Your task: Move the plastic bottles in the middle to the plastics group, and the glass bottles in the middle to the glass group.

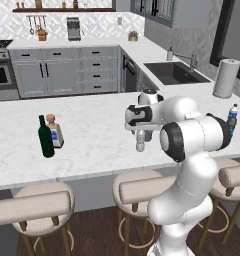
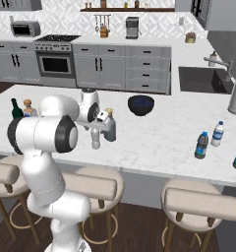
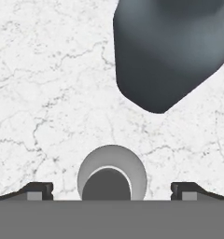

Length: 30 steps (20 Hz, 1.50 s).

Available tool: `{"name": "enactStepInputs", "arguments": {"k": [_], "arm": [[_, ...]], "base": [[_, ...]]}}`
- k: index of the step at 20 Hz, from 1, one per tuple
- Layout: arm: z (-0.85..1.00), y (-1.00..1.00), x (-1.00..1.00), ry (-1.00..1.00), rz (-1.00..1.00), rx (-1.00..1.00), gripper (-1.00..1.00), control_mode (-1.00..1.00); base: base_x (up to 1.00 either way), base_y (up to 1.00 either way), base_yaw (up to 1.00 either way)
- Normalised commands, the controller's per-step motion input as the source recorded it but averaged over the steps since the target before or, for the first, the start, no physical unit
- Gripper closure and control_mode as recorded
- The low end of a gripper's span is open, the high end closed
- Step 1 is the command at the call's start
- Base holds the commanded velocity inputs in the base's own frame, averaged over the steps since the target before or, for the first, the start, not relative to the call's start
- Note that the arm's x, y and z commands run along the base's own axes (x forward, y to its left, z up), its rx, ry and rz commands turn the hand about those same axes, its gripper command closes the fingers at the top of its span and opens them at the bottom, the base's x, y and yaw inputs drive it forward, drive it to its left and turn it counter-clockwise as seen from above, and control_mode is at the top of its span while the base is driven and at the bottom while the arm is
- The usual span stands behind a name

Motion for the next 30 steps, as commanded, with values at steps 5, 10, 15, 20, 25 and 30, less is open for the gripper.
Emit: {"name": "enactStepInputs", "arguments": {"k": [5, 10, 15, 20, 25, 30], "arm": [[-0.10, 0.00, 0.09, -0.03, 0.00, 0.00, 1.00, -1.00], [-0.18, 0.00, 0.09, -0.06, 0.00, -0.01, 1.00, -1.00], [-0.12, 0.00, 0.01, -0.11, 0.00, 0.00, 1.00, -1.00], [0.14, -0.12, -0.39, -0.04, 0.00, 0.00, 1.00, -1.00], [0.37, -0.32, -0.48, 0.05, 0.00, -0.01, 1.00, -1.00], [0.40, -0.56, -0.33, 0.05, -0.02, -0.01, 1.00, -1.00]], "base": [[0.00, 0.00, 0.00], [0.00, 0.00, 0.00], [0.00, 0.00, 0.00], [0.00, 0.00, 0.00], [0.00, 0.00, 0.00], [0.00, 0.00, 0.00]]}}
